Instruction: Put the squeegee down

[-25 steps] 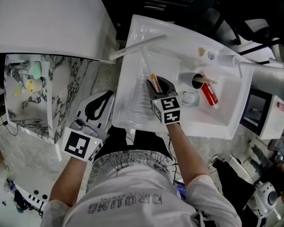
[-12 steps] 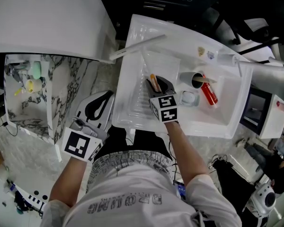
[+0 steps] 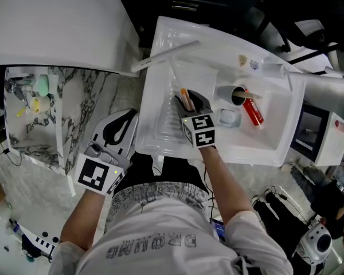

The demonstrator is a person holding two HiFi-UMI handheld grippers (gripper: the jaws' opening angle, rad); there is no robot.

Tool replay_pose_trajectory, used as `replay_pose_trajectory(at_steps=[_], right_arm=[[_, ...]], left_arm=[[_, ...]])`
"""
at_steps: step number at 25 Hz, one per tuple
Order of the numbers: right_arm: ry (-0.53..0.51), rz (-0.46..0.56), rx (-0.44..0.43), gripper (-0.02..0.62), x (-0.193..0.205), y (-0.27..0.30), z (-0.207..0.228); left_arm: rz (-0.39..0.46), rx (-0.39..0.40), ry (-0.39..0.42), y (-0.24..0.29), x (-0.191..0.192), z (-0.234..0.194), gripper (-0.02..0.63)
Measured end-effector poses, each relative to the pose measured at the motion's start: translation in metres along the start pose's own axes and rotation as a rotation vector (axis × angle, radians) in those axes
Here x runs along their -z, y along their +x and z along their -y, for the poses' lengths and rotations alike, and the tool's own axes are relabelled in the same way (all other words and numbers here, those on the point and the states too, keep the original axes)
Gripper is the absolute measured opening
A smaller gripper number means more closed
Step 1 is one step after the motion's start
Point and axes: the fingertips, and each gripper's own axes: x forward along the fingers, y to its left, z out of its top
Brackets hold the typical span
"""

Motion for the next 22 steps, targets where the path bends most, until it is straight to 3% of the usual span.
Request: replay_pose_trajectory(at_steps=[22], right_arm=[[0.002,0.107,0.012,0.205,-0.041,-0.042,-0.003]], left_arm=[[0.044,0.033,0.033,0.003,-0.027,0.005,0.023]])
